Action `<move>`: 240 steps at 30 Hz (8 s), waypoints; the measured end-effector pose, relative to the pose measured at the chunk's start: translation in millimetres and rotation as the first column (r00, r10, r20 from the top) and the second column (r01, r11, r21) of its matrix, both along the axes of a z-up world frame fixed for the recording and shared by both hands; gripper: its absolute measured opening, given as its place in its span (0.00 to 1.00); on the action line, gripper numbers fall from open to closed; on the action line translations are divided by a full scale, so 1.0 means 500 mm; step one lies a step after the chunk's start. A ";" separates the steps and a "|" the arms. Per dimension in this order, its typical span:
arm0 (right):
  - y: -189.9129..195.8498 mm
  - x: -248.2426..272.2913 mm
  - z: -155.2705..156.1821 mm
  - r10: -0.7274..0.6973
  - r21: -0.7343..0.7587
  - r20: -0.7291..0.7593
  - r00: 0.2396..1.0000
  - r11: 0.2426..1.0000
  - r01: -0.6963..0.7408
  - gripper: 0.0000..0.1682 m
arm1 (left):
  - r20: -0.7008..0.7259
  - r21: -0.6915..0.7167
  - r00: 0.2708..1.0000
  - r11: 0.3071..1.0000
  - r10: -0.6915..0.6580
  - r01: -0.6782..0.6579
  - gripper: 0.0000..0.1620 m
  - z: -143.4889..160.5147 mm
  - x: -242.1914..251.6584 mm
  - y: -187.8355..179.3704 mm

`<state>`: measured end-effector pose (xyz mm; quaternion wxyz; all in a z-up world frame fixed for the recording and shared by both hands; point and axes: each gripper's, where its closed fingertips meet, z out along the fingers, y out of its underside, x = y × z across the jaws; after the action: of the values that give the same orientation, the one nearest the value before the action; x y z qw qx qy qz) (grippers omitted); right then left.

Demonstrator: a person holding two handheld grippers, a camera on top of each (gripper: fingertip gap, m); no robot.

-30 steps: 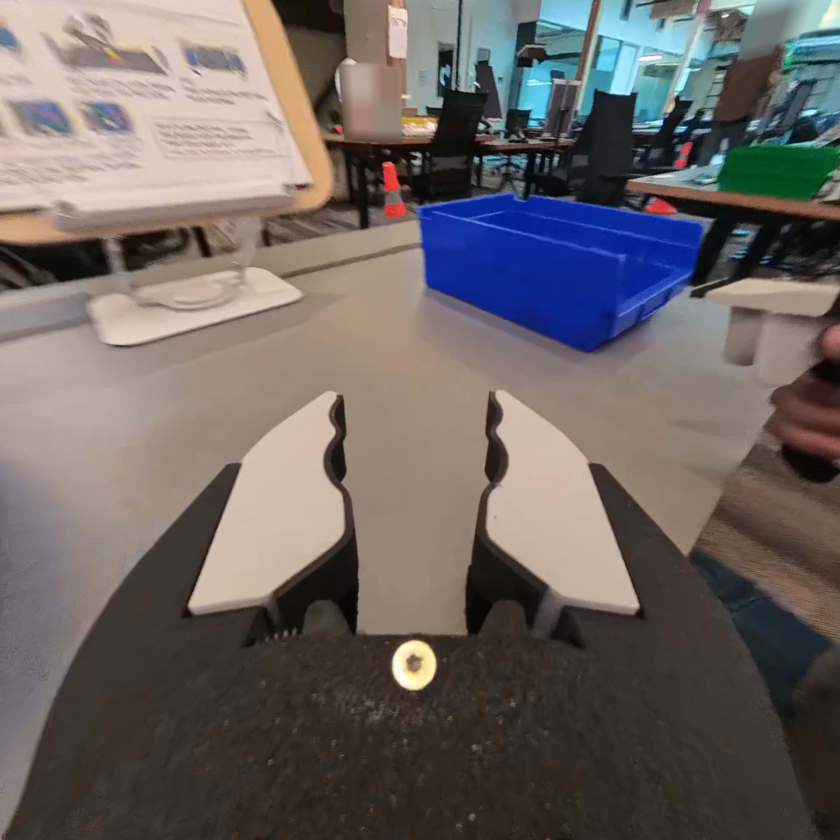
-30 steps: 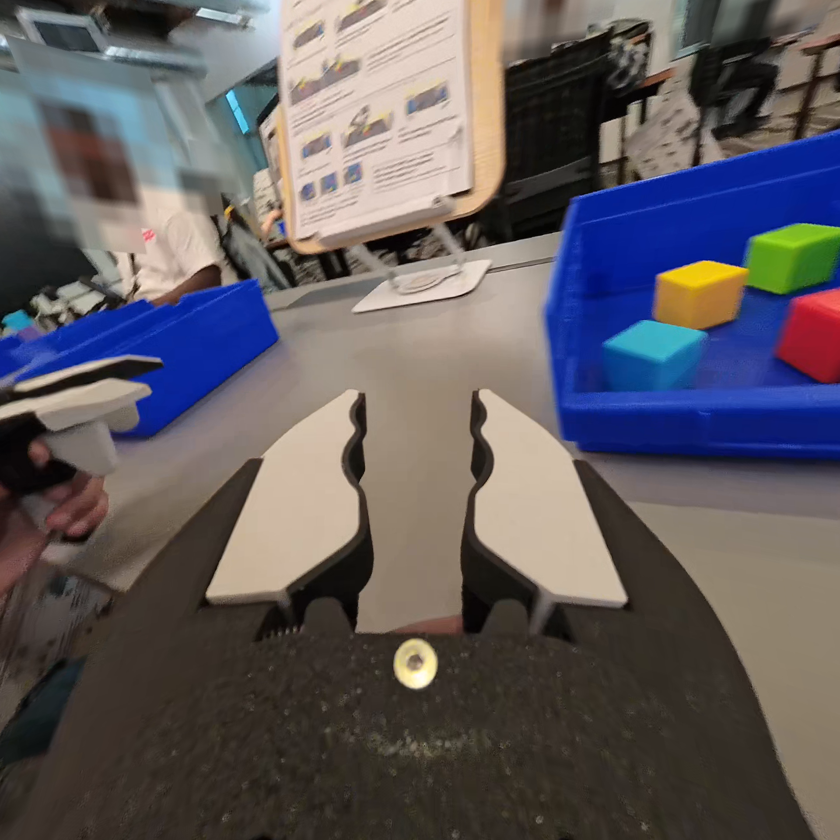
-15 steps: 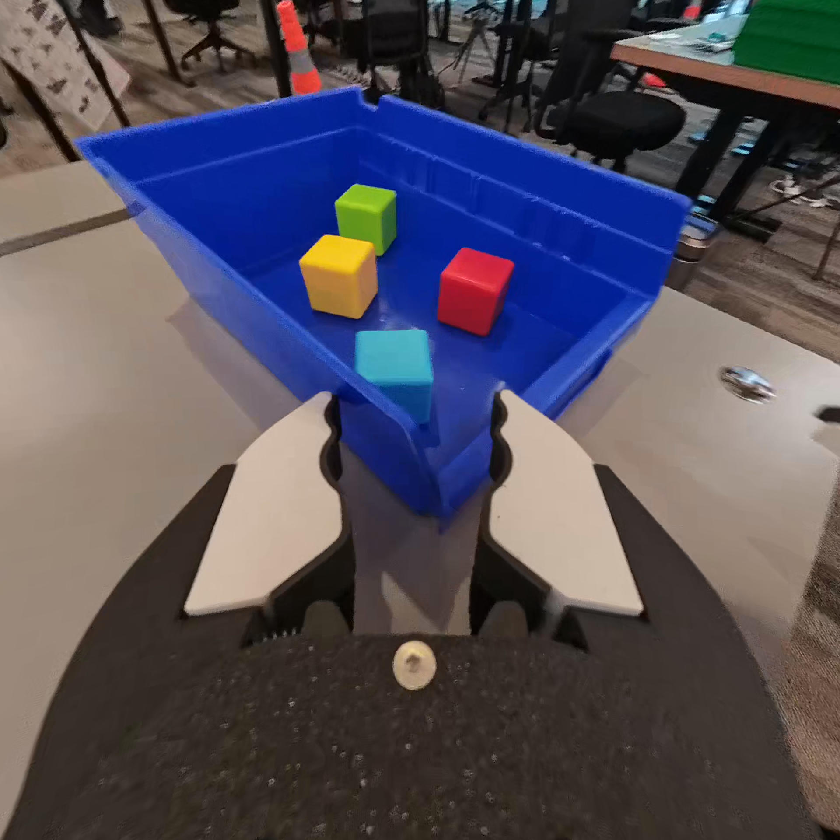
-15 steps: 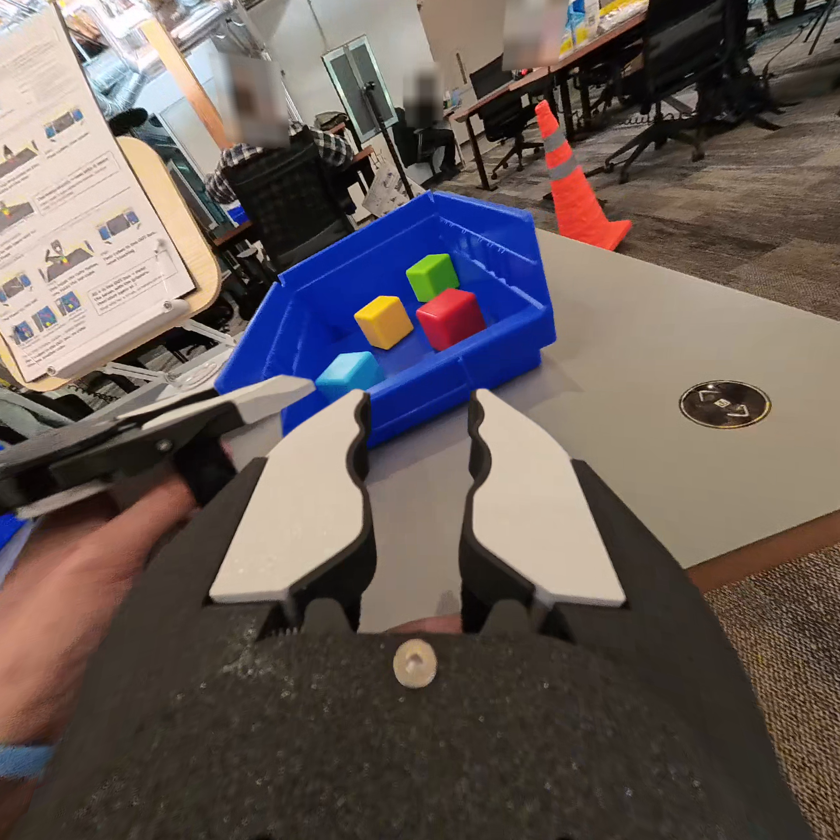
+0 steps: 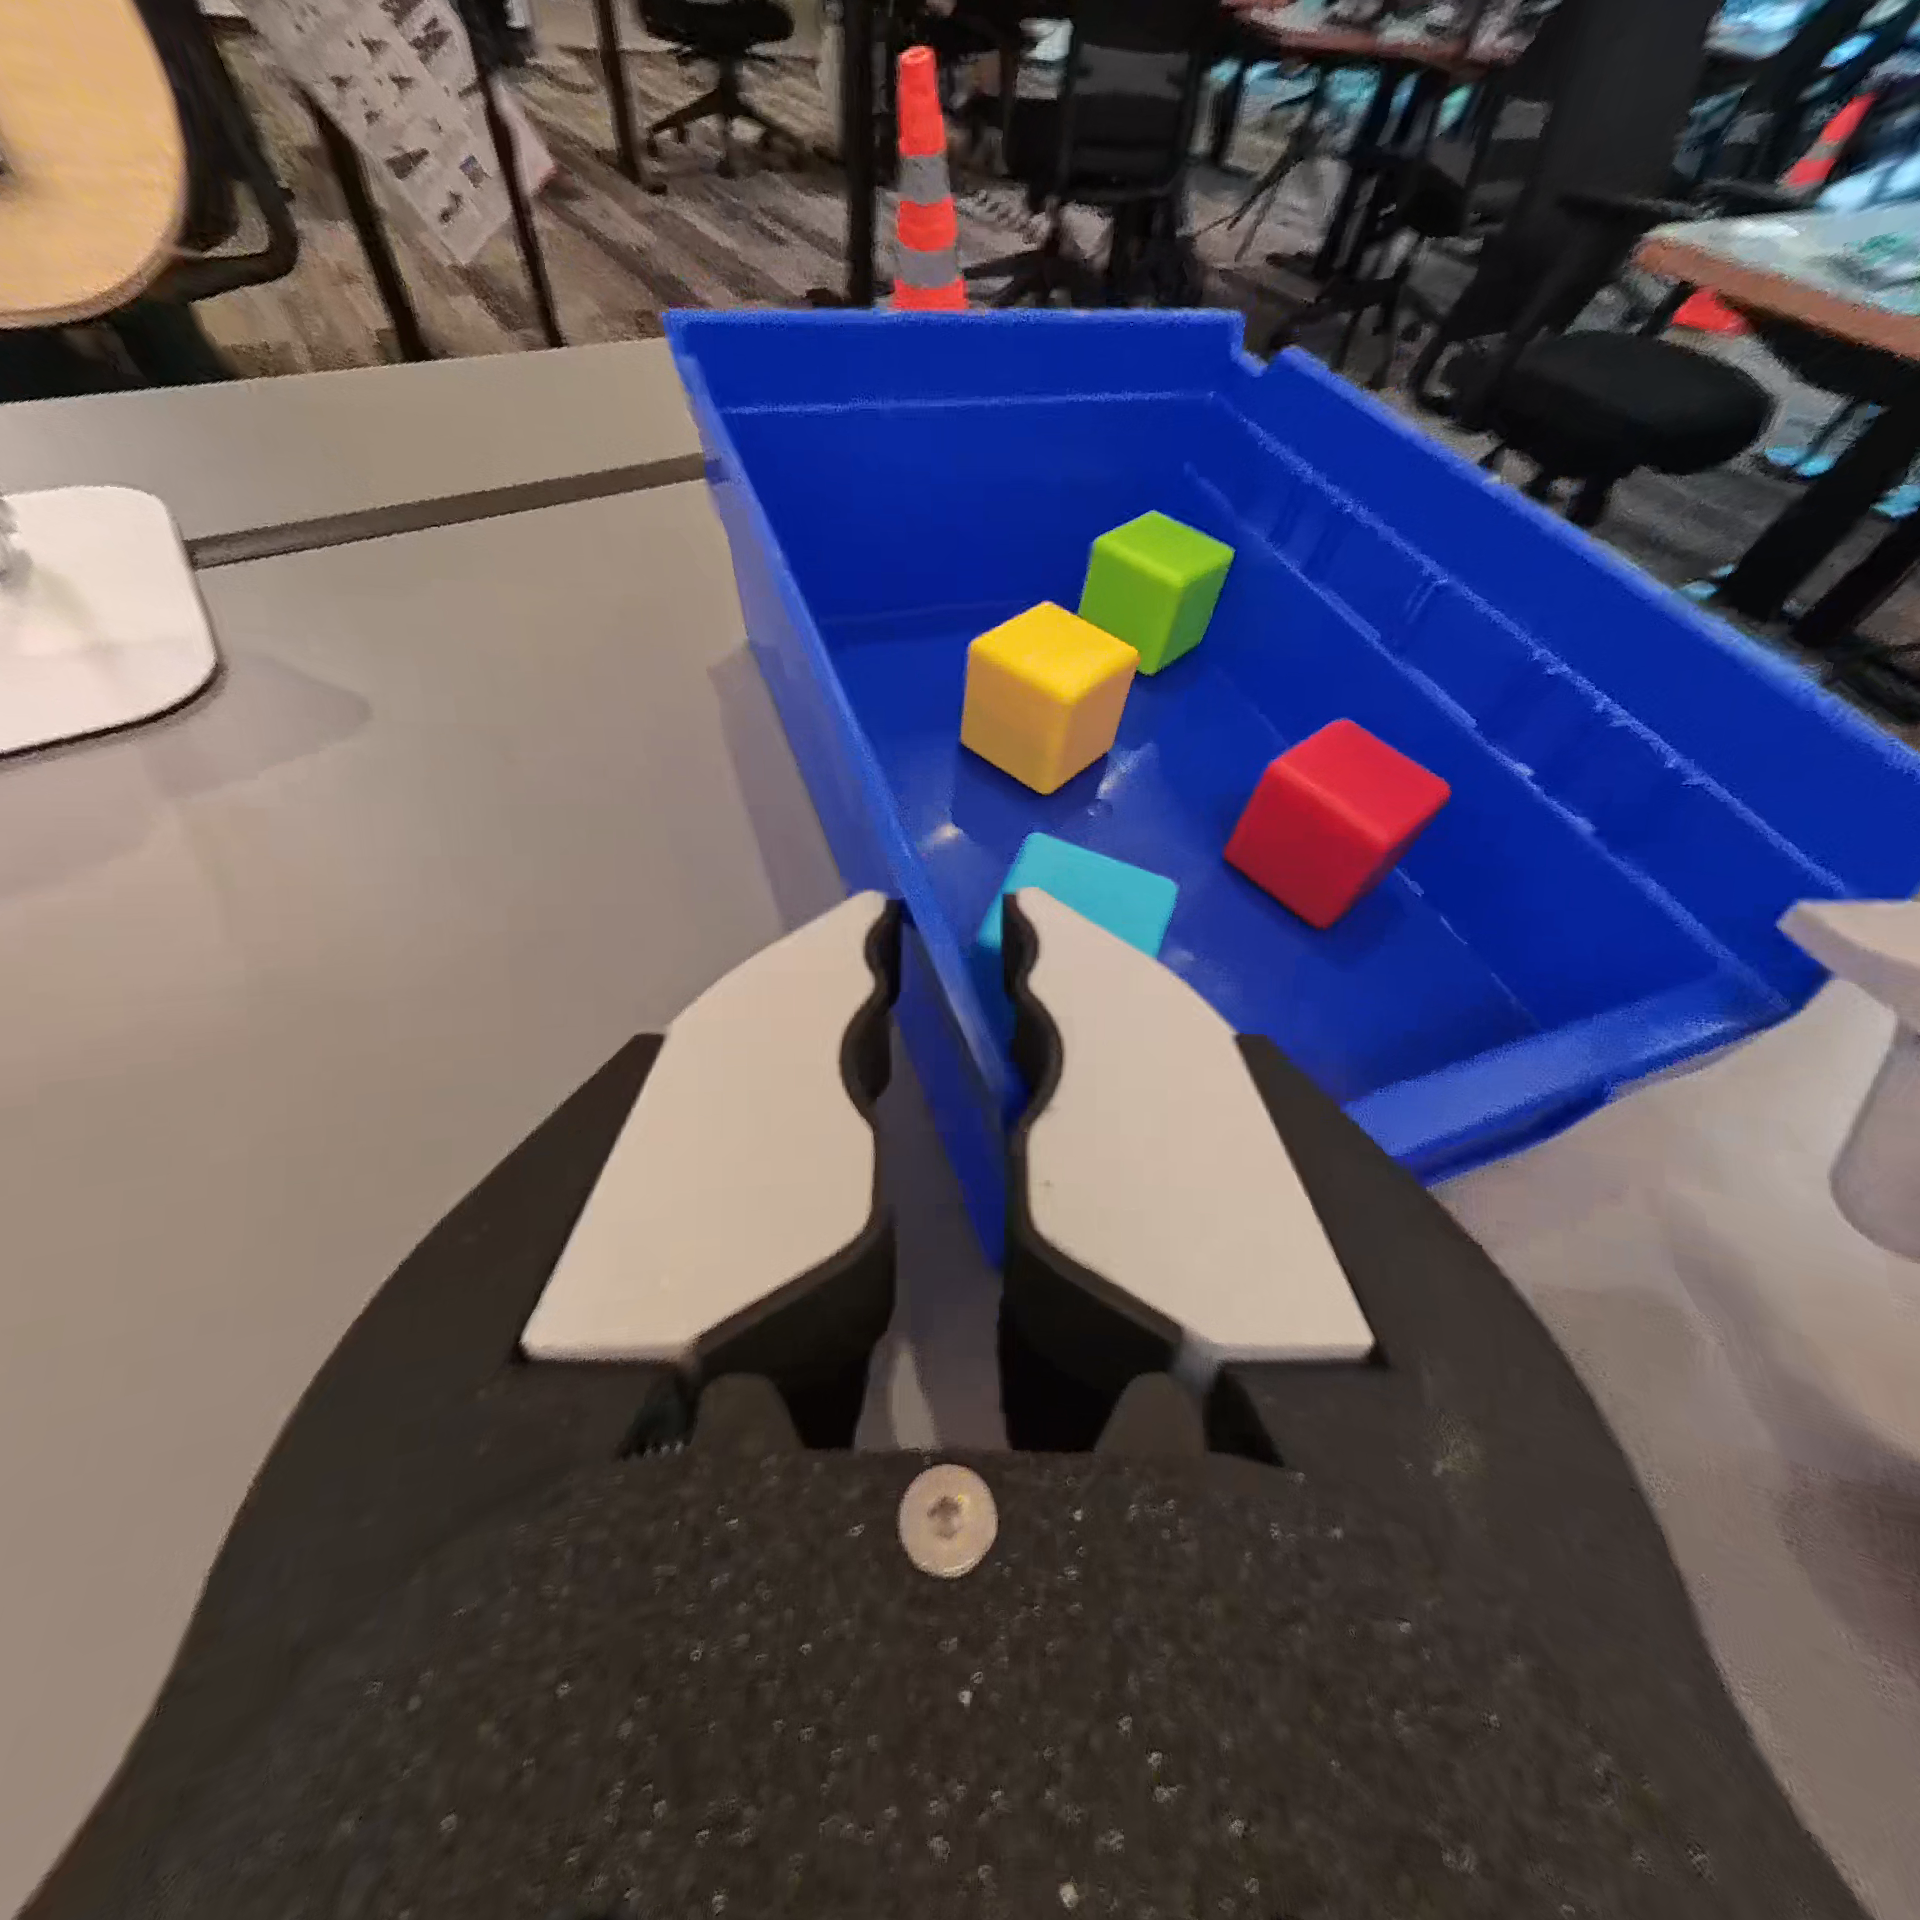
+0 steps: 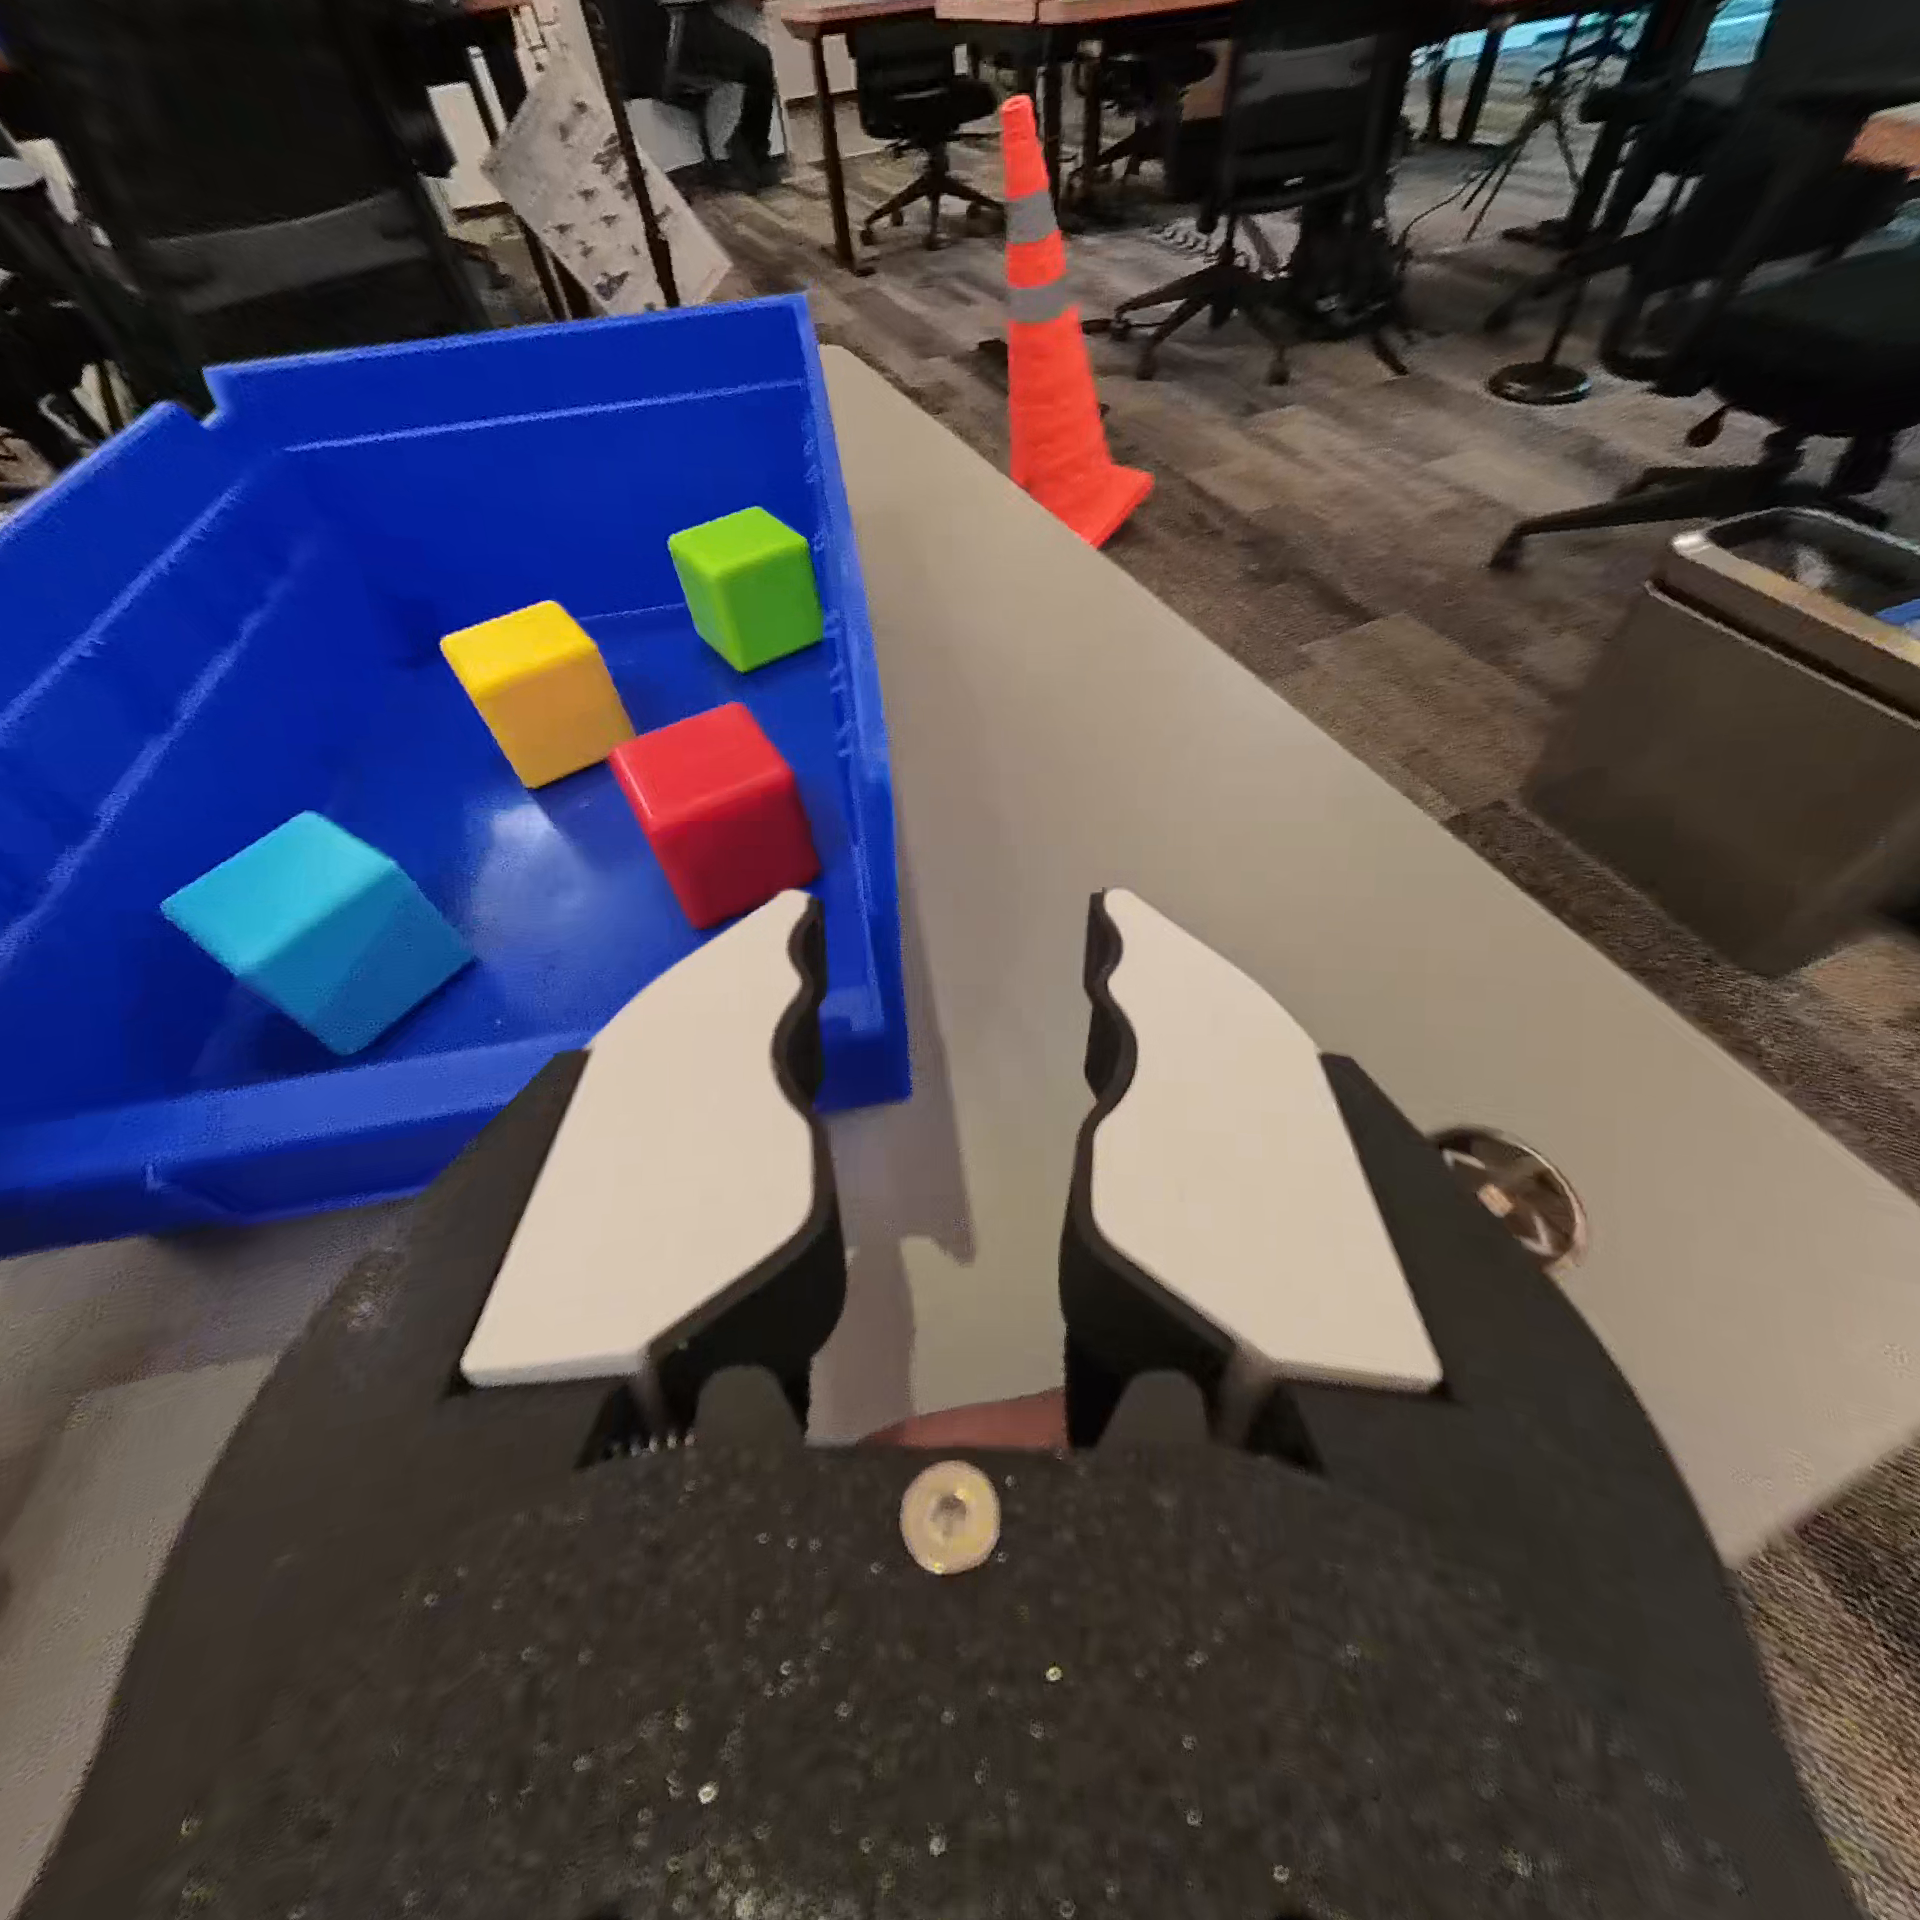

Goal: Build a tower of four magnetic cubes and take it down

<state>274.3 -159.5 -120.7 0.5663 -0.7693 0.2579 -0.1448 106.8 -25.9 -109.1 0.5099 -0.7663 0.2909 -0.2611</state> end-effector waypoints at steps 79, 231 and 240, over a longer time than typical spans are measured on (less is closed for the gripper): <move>0.009 -0.767 0.011 0.867 0.175 0.053 0.496 0.481 -0.859 0.17 | -0.038 -0.035 0.727 0.726 0.685 -0.686 0.14 -0.018 -1.283 0.146; 0.360 -1.214 0.039 0.535 0.042 0.034 0.844 0.843 -0.536 0.03 | -0.026 0.119 0.818 0.815 0.574 -0.568 0.01 0.013 -1.268 0.135; 0.373 -1.205 0.027 0.563 0.054 0.025 0.826 0.824 -0.564 0.06 | 0.043 0.071 0.820 0.817 0.570 -0.572 0.01 0.003 -1.257 0.156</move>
<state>-328.3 26.9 -107.0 0.6072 -0.7936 0.0213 0.0333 -521.7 52.2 -107.5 0.5981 -0.7944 0.0534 -0.0919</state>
